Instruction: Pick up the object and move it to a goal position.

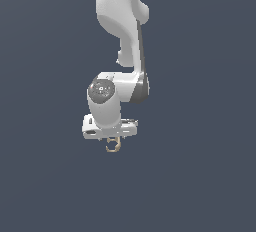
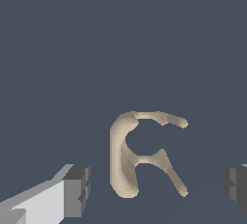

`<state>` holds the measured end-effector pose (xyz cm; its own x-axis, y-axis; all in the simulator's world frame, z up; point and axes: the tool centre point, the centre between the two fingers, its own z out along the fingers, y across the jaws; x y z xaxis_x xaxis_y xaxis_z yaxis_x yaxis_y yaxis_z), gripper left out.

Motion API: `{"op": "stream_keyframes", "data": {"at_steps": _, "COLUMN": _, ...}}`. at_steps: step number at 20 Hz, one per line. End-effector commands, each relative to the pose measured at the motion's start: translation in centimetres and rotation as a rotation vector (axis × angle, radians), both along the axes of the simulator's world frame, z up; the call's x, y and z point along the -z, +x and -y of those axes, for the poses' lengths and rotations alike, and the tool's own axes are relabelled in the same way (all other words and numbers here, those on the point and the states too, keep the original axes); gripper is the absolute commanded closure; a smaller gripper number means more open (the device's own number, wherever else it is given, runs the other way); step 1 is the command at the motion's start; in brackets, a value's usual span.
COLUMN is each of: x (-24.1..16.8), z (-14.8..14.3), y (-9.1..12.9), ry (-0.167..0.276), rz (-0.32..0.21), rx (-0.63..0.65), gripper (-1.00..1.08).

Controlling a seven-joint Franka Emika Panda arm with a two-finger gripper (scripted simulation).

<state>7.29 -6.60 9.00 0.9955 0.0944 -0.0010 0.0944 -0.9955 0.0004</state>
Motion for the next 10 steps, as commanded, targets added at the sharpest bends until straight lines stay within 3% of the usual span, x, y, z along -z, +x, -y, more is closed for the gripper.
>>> {"op": "stream_keyframes", "data": {"at_steps": 1, "x": 0.0, "z": 0.0, "y": 0.0, "ry": 0.0, "rz": 0.0, "rx": 0.0, "gripper": -0.92}}
{"op": "stream_keyframes", "data": {"at_steps": 10, "x": 3.7, "z": 0.0, "y": 0.0, "ry": 0.0, "rz": 0.001, "rx": -0.001, "gripper": -0.92}}
